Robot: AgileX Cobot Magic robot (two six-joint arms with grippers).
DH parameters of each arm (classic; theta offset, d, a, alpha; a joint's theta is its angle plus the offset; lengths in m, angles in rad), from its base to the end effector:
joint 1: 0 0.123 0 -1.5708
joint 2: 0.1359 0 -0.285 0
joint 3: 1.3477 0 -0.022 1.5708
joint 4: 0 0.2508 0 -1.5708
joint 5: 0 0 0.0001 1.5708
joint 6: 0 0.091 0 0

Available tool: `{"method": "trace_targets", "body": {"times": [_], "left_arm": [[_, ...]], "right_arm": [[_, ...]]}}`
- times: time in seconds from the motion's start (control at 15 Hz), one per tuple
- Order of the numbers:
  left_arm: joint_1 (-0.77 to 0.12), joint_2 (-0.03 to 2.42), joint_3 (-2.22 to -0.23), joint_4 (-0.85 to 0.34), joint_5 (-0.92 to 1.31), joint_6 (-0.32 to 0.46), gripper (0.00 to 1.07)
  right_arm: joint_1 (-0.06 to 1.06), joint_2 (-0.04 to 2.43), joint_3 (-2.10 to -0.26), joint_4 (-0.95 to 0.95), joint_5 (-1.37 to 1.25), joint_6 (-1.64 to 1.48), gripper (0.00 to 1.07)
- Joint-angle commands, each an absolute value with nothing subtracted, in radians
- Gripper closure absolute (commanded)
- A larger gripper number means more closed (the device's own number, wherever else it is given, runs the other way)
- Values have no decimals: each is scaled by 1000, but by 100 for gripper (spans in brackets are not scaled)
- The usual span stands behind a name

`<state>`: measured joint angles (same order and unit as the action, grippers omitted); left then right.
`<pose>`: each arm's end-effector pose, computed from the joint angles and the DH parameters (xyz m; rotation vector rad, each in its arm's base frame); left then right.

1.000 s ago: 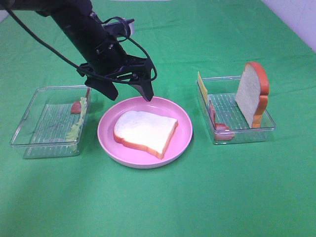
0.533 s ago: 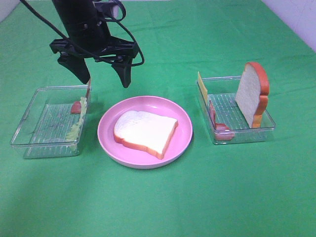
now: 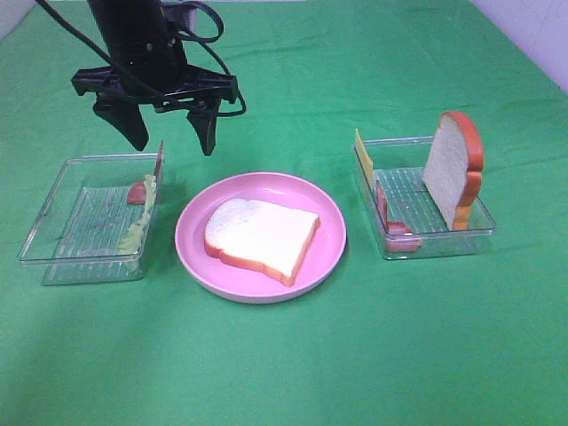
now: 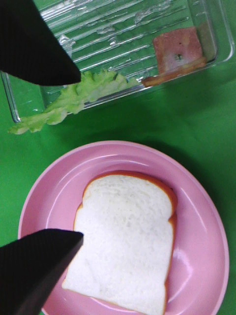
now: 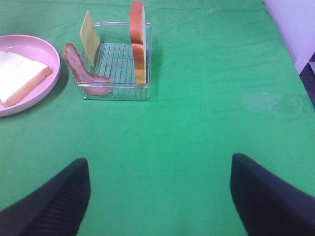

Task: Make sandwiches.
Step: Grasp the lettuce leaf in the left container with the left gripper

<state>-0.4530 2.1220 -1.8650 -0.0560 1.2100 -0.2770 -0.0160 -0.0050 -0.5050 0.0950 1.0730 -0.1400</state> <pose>0.4015 -0.2007 0.2334 0.2398 2.9677 -0.1773 -0.0068 0.0077 0.2780 -0.1322 2.0387 0.0162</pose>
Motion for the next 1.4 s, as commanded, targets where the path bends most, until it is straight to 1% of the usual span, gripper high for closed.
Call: {"method": "trace_targets", "body": {"times": [0.07,0.13,0.27,1.0,1.07,1.13,1.2,1.27,1.4], "left_arm": [[-458,2116,-1761,-40,1291,-323,31],[-458,2119,-1750,-17,1291,-343,31],[-458,2126,-1742,5,1291,-355,31],[-458,2213,-1742,8,1236,-358,32],[-458,2213,-1742,8,1225,-358,36],[-458,2213,-1742,8,1220,-358,42],[-458,2213,-1742,8,1216,-358,54],[-458,2213,-1742,9,1215,-358,64],[-458,2213,-1742,9,1211,-358,80]], "right_arm": [[-20,-20,-506,94,1061,-152,33],[-20,-20,-506,94,1061,-152,33],[-20,-20,-506,94,1061,-152,33],[-20,-20,-506,94,1061,-152,33],[-20,-20,-506,94,1061,-152,33],[-20,-20,-506,94,1061,-152,33],[-20,-20,-506,94,1061,-152,33],[-20,-20,-506,94,1061,-152,33],[-20,-20,-506,94,1061,-152,33]]}}
